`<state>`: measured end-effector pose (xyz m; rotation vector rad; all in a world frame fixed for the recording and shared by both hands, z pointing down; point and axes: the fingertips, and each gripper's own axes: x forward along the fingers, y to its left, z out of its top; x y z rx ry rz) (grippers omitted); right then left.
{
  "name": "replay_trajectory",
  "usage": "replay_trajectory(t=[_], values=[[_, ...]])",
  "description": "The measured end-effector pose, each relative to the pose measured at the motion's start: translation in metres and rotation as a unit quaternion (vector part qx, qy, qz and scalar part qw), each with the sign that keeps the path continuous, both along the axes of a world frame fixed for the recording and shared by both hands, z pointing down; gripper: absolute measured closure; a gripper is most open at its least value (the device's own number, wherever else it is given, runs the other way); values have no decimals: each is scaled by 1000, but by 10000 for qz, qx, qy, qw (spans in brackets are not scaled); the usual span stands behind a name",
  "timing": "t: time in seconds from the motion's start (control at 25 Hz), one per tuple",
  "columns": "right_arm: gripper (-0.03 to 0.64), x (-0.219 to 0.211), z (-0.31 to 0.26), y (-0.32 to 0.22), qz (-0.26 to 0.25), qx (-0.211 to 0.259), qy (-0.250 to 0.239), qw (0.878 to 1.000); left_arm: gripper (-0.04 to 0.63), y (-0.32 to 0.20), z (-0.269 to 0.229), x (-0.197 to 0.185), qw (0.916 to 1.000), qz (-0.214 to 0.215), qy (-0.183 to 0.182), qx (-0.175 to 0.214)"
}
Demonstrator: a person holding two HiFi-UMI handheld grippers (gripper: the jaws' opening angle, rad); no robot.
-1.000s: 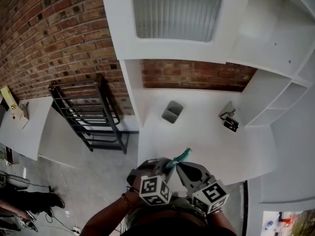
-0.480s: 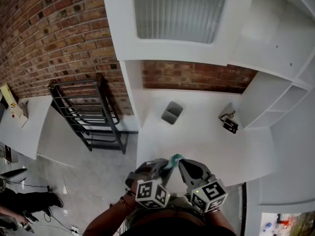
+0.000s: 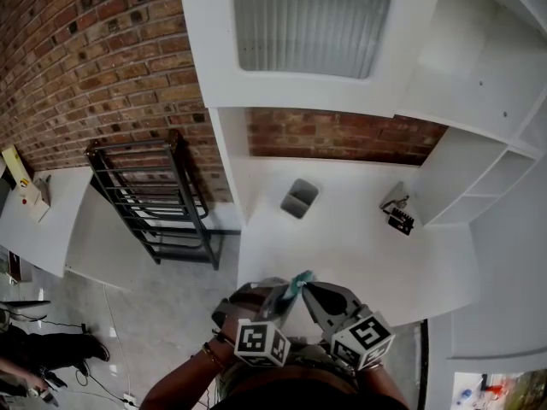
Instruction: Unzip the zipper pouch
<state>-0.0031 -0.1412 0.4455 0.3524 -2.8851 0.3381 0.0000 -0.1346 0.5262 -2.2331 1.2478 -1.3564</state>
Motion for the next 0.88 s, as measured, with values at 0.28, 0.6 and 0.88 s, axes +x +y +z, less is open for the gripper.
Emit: replay_trajectory(t=[0.28,0.6,0.88], values=[[611,-4,-1,-2,-146,-77,-49,9999,591,-1,0,-1,9986,217,-472,51],[600,-6,-2,-4,-312,-304,-163,9989,591,-5,5,-2,9961,453,-759,69],[600,-7,0,-10,-324,-346,-142,9988,591,-10,9,0,9947,610,-817,101]])
